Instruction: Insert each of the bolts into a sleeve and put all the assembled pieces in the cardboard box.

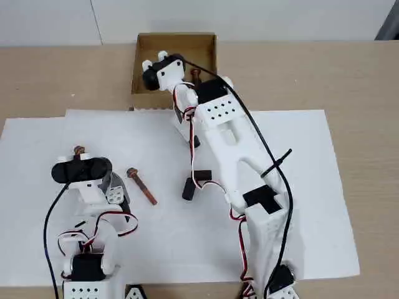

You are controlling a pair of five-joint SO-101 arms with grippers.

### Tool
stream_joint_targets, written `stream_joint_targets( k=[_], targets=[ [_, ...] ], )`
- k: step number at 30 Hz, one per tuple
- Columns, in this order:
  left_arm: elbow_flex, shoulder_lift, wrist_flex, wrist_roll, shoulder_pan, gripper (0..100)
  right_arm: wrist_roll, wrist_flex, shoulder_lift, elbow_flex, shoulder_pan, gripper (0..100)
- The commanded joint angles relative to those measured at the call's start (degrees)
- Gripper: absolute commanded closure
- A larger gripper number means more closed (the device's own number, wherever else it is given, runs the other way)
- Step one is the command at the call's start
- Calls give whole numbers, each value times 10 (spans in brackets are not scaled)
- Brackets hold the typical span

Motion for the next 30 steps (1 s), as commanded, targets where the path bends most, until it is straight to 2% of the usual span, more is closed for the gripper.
stream_joint_targets(
  k=[1,5,11,30],
  targets=[
    [-6,-4,1,3,-2,994,-23,10,7,-25,-2,928],
    [-6,-4,1,3,-2,994,-30,7,26,-25,-4,810],
    [-6,-4,1,3,-2,994,-30,-5,53,-25,-5,848],
    [-6,-4,1,3,-2,994,-30,-58,112,-25,-4,851]
  ],
)
